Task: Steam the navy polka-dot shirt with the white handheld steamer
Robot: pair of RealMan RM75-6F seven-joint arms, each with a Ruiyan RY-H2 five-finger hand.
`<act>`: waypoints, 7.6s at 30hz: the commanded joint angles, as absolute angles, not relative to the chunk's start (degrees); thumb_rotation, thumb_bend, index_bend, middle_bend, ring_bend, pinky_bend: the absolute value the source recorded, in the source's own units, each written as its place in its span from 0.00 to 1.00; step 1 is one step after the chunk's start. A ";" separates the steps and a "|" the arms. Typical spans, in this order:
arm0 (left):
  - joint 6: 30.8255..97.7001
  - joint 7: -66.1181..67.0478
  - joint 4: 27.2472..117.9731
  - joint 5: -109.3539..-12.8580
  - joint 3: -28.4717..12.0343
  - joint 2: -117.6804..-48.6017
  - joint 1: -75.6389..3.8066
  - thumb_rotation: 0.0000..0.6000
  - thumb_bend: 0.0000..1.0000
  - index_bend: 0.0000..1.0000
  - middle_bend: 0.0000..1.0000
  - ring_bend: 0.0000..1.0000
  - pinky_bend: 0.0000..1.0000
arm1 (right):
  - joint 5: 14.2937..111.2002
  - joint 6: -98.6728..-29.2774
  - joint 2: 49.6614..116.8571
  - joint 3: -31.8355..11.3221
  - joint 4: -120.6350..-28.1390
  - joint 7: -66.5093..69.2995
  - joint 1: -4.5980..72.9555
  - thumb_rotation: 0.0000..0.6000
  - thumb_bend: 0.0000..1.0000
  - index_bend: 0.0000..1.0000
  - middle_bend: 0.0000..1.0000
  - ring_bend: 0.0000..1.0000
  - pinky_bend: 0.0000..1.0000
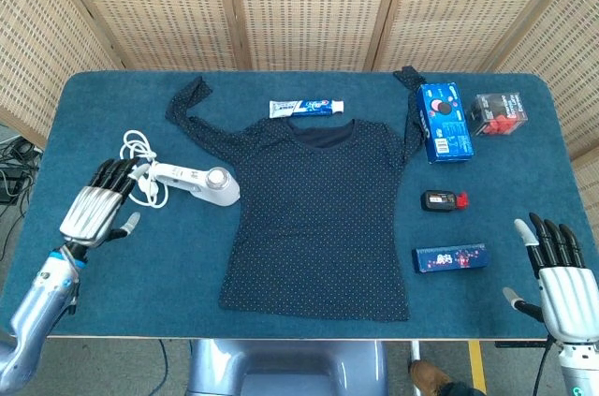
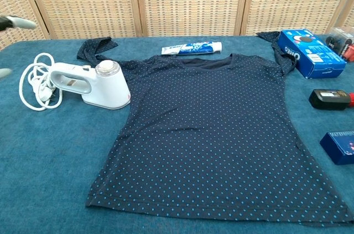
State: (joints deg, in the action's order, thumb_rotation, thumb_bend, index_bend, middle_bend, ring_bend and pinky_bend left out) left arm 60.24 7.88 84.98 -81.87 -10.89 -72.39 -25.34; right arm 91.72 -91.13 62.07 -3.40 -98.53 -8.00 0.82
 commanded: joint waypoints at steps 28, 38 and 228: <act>43.45 -7.85 41.65 -78.98 -11.42 -98.74 -44.50 1.00 0.46 0.00 0.00 0.00 0.00 | 85.48 -86.58 63.18 -5.19 -96.97 -9.21 2.87 1.00 0.00 0.00 0.00 0.00 0.00; 41.98 -11.37 34.37 -79.00 -11.43 -103.12 -47.92 1.00 0.46 0.00 0.00 0.01 0.01 | 84.74 -86.18 63.16 -5.35 -96.58 -8.70 3.09 1.00 0.00 0.00 0.00 0.00 0.00; 51.82 -21.78 27.09 -89.86 -0.07 -111.14 -56.27 1.00 0.56 1.00 0.84 0.73 0.79 | 86.02 -86.10 60.20 -3.95 -98.57 -2.98 3.07 1.00 0.00 0.00 0.00 0.00 0.00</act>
